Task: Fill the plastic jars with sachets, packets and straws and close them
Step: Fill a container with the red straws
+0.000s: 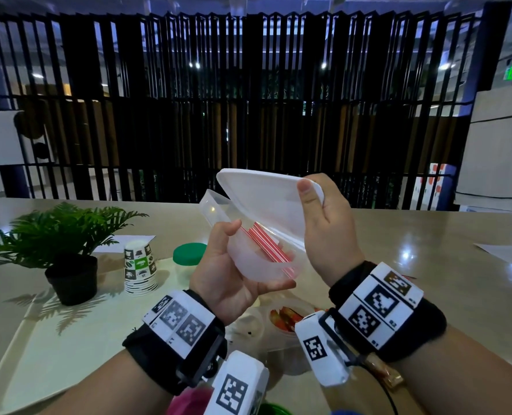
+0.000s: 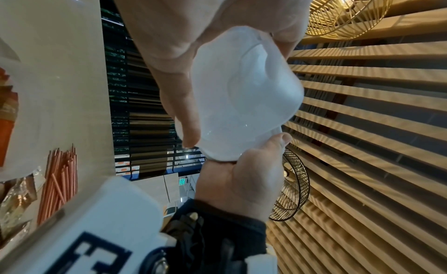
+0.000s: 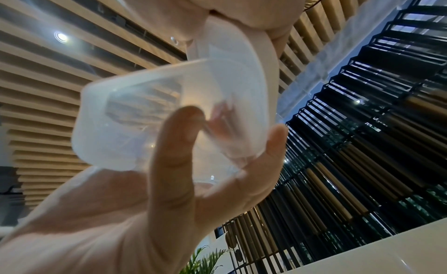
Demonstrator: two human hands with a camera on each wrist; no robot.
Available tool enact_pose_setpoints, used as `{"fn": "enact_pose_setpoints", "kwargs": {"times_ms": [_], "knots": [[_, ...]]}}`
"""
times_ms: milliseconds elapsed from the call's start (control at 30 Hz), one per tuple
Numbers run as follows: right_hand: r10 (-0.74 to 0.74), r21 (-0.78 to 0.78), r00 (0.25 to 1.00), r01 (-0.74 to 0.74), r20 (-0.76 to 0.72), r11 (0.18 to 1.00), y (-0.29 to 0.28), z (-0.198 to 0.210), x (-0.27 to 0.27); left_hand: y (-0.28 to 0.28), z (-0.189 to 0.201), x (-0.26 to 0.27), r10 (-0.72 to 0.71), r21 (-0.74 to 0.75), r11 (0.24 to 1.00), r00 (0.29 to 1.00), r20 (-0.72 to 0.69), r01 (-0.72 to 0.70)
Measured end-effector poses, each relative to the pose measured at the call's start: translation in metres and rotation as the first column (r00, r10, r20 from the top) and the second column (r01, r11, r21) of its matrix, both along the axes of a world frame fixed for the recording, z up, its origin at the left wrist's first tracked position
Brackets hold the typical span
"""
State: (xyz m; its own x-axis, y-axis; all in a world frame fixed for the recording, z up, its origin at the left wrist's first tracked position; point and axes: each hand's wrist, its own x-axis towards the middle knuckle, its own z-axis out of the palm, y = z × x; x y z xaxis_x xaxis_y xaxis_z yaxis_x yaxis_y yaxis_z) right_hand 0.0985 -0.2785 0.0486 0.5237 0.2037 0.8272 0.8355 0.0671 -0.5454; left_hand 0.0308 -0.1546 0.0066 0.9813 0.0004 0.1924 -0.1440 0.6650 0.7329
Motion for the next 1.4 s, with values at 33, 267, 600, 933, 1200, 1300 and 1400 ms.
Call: {"fn": "enact_pose_setpoints", "kwargs": {"times_ms": [33,267,600,933,1200,1300,1400], "knots": [[-0.01,0.002,1.0,0.01,0.007,1.0,0.0,0.0,0.003,0.0,-0.001,0.001,-0.01,-0.008,1.0,1.0,-0.002,0.01],[-0.07,0.026,0.993,0.068,0.092,0.997,-0.005,0.006,0.014,0.002,-0.004,0.007,-0.065,-0.046,0.997,0.997,0.031,0.066],[-0.156,0.013,0.972,0.16,-0.173,0.987,-0.022,0.016,0.071,0.011,-0.002,0.0,-0.12,-0.086,0.988,0.985,0.127,0.131],[-0.332,-0.313,0.581,0.137,-0.743,0.94,-0.03,-0.053,0.154,0.029,0.0,-0.011,-0.059,-0.046,0.997,0.997,0.057,0.062],[-0.345,-0.464,0.476,-0.159,-0.809,0.871,-0.008,-0.099,0.179,0.026,0.0,-0.013,0.02,-0.098,0.995,0.999,-0.038,-0.023],[-0.399,-0.541,0.481,-0.199,-0.78,0.817,-0.002,-0.103,0.18,0.026,-0.001,-0.011,0.028,-0.102,0.994,0.997,-0.065,-0.034],[-0.458,-0.624,0.501,-0.234,-0.734,0.746,0.002,-0.11,0.182,0.025,-0.002,-0.01,0.021,-0.093,0.995,0.998,-0.058,-0.026]]}}
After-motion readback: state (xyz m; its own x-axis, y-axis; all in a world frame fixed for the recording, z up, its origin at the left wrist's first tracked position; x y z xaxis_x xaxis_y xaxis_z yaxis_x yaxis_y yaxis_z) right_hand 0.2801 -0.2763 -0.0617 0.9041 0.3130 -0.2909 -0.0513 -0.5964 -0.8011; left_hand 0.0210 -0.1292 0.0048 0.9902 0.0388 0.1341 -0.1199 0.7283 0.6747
